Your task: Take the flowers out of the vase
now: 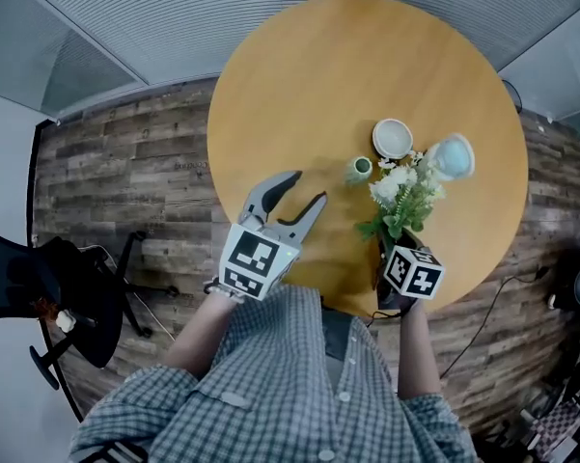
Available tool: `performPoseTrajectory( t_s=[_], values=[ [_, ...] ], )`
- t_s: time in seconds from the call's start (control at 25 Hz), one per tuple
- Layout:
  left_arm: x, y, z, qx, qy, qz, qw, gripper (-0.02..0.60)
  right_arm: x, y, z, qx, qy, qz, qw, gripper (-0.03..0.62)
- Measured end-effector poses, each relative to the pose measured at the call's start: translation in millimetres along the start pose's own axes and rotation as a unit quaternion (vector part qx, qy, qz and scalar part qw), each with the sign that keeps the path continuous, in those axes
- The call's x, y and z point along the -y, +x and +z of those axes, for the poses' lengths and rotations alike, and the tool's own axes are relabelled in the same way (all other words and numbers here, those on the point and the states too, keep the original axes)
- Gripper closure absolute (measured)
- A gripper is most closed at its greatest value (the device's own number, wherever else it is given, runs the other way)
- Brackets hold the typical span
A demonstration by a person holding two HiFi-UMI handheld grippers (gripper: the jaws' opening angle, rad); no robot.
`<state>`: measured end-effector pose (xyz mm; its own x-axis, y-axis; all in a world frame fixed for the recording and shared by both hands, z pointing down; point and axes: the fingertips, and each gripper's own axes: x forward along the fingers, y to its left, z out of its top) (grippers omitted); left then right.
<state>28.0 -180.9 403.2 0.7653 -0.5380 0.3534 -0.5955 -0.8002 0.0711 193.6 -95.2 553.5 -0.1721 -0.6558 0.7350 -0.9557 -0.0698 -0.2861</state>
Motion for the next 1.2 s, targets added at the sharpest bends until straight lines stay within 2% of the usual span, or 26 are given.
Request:
performPoseTrajectory(
  t_s=[0.12, 0.28, 0.48, 0.92, 1.2],
  values=[
    [2, -10, 4, 0.006, -0.002, 0.013, 0.9999, 0.376, -3, 1, -4, 0.004, -0.006, 0.012, 1.0, 0.469],
    [8, -21, -6, -0.009, 0.013, 0.012, 0.9998, 0.376, -7, -2, -7, 0.011, -0.005, 0.017, 1.0, 0.445],
    [9, -18, -2, -0.004, 0.013, 0.016, 0.9998, 0.382, -4, -9, 0, 0.033, -0.001, 0.016, 0.999, 0.421],
    [17, -15, 35, 0.035, 0.005, 0.022, 0.9991, 0.399, -20, -56, 50, 0.125, -0.02, 0.018, 0.992, 0.418],
    [27, -27, 57, 0.053, 0.022, 0.01, 0.9983, 0.403, -45, -103, 89, 0.205, -0.064, 0.009, 0.977, 0.451]
  ],
)
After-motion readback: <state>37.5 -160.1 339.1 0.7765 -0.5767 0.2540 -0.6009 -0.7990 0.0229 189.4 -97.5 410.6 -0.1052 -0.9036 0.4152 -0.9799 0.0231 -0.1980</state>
